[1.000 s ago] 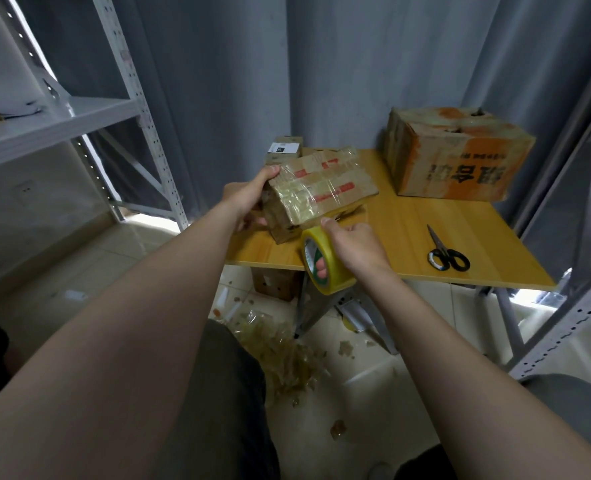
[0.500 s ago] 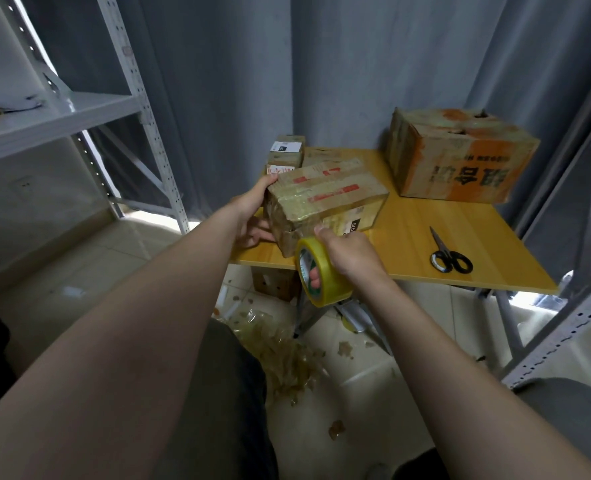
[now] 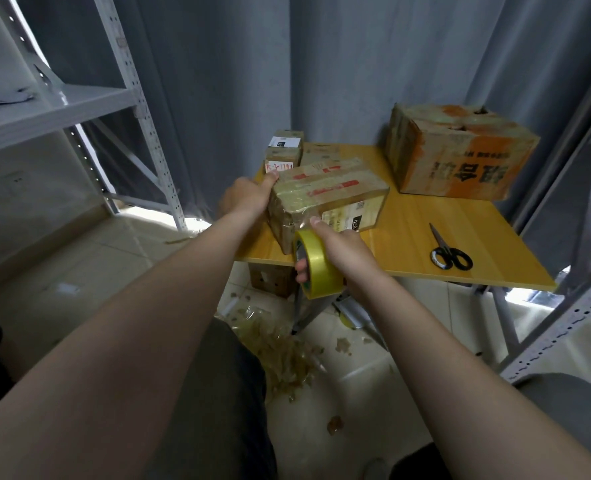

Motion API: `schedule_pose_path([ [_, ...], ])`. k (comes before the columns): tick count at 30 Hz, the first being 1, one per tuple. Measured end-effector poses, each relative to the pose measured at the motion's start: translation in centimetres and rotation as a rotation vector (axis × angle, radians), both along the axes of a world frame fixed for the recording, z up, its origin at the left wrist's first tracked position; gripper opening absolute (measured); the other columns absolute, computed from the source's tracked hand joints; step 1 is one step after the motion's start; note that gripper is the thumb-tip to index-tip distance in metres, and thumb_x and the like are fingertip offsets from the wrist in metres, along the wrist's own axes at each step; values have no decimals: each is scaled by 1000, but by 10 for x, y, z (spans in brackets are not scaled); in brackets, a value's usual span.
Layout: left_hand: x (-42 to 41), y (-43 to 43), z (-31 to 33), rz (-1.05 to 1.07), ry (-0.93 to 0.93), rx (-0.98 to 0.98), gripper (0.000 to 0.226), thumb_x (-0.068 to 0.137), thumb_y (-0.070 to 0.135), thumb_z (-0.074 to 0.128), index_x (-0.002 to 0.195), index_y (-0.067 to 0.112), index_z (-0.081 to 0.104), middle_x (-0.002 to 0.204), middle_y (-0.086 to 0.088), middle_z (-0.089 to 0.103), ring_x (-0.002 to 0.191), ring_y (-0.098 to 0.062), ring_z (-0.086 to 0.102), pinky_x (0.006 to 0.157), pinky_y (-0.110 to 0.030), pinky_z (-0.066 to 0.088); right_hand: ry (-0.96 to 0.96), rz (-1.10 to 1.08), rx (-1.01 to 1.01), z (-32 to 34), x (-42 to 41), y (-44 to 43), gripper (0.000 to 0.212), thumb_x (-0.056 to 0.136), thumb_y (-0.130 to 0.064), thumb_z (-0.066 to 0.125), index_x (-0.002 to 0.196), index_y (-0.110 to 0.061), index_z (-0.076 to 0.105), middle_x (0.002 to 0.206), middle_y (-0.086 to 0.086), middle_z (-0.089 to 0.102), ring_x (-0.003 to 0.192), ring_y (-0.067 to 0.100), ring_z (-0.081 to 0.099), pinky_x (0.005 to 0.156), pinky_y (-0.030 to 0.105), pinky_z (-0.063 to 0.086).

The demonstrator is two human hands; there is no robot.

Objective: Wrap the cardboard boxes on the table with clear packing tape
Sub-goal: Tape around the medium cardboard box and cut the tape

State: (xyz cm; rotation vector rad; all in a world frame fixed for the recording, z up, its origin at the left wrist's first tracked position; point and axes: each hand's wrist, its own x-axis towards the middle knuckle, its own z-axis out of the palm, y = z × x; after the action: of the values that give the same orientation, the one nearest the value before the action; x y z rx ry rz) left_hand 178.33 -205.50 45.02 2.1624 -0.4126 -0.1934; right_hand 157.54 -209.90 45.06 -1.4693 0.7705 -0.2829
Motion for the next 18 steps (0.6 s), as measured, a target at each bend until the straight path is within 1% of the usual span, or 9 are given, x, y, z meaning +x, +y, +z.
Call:
schedule_pose_path([
  [1,3,0,0,6,-114,-6,54,91,70,58,112,20,64,112,0,67,101,-27,62,91,-40,53,-25,-16,28,-3,-1,1,48,102,-48,58,110,0,63,83,24,76,70,39,73,76,51,64],
  [4,10,0,-2,-48,-209,-121,24,94,40,72,103,23,58,122,-6,61,111,-27,60,95,-36,48,-57,-43,62,-12,-5,2,62,78,-56,75,119,-11,67,106,17,77,94,38,74,89,53,61],
  [7,8,2,5,-189,-300,-95,3,99,26,67,98,26,63,127,-8,60,117,-28,60,104,-36,46,-63,-8,89,-17,-8,4,73,66,-51,78,128,-14,64,119,13,71,106,32,69,82,44,59],
  [10,9,9,8,-354,-235,-24,30,102,51,57,105,27,75,121,-5,72,116,-27,65,98,-35,49,-98,-2,81,-16,-14,4,48,89,-42,69,124,-9,65,111,22,74,97,40,73,90,54,59],
  [12,11,16,9,-447,-194,35,58,85,84,55,113,38,76,127,0,69,122,-25,63,110,-44,46,-127,31,107,-12,-14,5,34,102,-33,52,120,-5,60,97,29,75,79,41,72,87,58,55],
  [13,10,19,9,-519,-185,82,67,76,91,58,121,44,72,132,3,65,127,-22,58,115,-47,42,-128,45,104,-12,-12,5,31,105,-31,45,117,-5,58,92,31,74,73,41,71,87,62,55],
  [14,5,23,11,-594,-180,134,73,73,89,64,131,45,66,137,7,55,131,-16,50,120,-45,35,-126,53,86,-11,-10,5,31,107,-30,42,115,-5,57,88,31,74,69,41,71,87,64,54],
  [16,-2,26,14,-646,-183,211,84,76,68,80,149,39,51,138,7,36,130,-8,32,121,-32,26,-117,57,43,-10,-8,8,34,109,-30,39,114,-1,57,82,32,72,65,40,71,83,64,56],
  [18,-6,27,11,-634,-206,137,85,73,56,88,148,34,54,136,6,43,129,-5,40,120,-30,31,-119,42,21,-8,-8,12,39,110,-30,39,114,4,58,77,30,72,62,39,70,79,59,57],
])
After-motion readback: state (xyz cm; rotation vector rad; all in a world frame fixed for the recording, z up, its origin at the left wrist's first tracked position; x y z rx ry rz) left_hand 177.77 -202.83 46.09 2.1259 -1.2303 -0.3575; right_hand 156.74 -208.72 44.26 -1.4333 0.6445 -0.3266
